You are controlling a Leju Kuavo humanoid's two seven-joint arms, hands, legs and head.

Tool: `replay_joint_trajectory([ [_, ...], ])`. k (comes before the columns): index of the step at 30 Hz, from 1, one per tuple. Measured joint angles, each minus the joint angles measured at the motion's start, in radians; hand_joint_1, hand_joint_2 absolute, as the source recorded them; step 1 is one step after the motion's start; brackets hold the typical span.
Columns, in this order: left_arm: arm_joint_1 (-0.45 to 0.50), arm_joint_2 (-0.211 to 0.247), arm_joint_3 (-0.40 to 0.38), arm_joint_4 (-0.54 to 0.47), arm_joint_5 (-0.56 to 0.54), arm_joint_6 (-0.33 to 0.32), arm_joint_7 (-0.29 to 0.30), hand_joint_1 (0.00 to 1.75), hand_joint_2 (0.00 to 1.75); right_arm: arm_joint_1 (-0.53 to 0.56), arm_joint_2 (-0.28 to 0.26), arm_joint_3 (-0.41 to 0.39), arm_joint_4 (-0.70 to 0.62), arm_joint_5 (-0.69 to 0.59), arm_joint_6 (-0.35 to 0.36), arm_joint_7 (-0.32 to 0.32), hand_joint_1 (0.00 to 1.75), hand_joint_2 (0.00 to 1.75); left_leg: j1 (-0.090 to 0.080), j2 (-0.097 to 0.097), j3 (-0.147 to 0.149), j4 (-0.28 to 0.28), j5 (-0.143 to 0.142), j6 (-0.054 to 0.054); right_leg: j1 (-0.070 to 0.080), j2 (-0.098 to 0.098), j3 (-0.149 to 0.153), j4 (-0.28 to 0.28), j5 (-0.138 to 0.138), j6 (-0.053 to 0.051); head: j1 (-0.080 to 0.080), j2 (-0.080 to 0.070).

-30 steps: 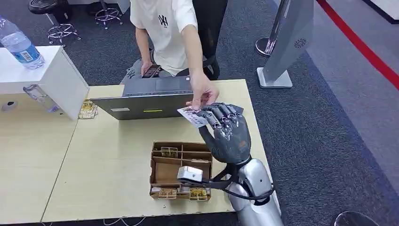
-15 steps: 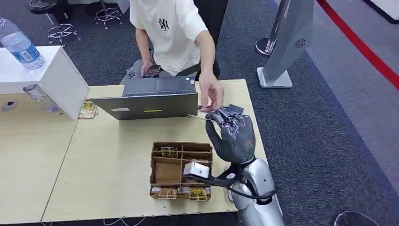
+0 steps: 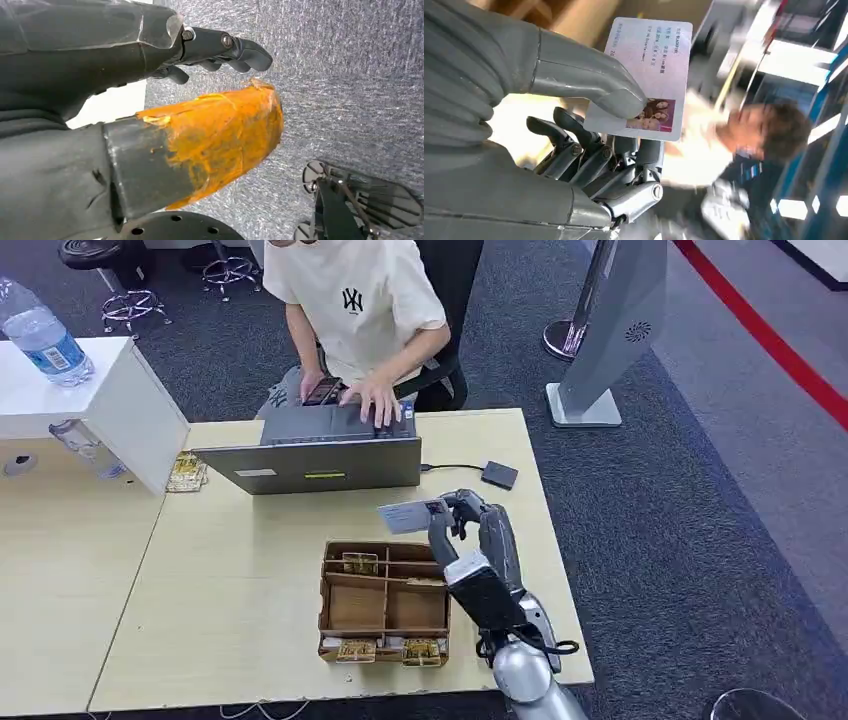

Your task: Pass the card to the sensor for recognition and then transmit it.

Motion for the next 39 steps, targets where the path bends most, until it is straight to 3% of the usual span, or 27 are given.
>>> replay_joint_trajectory([
  [8, 0.002, 0.0, 0.04, 0.0, 0.016, 0.009, -0.011, 0.0, 0.0, 0.067, -0.067, -0.061, -0.052, -0.152, 0.12, -0.012, 1.75, 1.75, 0.0, 0.0, 0.0, 0.0, 0.0, 0.001, 0.0, 0.0, 0.0, 0.0, 0.0, 0.0, 0.0, 0.0],
  [25, 0.005, 0.0, 0.085, 0.0, 0.035, 0.013, -0.031, 0.0, 0.0, 0.151, -0.162, -0.257, -0.067, -0.209, 0.245, 0.027, 1.75, 1.75, 0.0, 0.0, 0.0, 0.0, -0.001, 0.001, 0.0, 0.0, 0.0, 0.0, 0.0, 0.0, 0.0, 0.0],
  [30, 0.006, 0.0, 0.087, 0.0, 0.034, 0.014, -0.032, 0.0, 0.0, 0.157, -0.196, -0.333, -0.037, -0.218, 0.321, 0.043, 1.75, 1.75, -0.001, 0.0, 0.0, 0.0, -0.001, 0.001, 0.0, 0.0, 0.0, -0.001, 0.0, 0.0, 0.0, 0.0],
  [39, 0.006, 0.002, 0.103, 0.0, 0.029, 0.012, -0.038, 0.0, 0.0, 0.12, -0.282, -0.392, 0.1, -0.206, 0.465, 0.078, 1.75, 1.75, -0.001, 0.0, 0.0, 0.0, -0.001, 0.001, 0.0, 0.0, 0.0, -0.001, 0.0, 0.0, 0.0, 0.0],
])
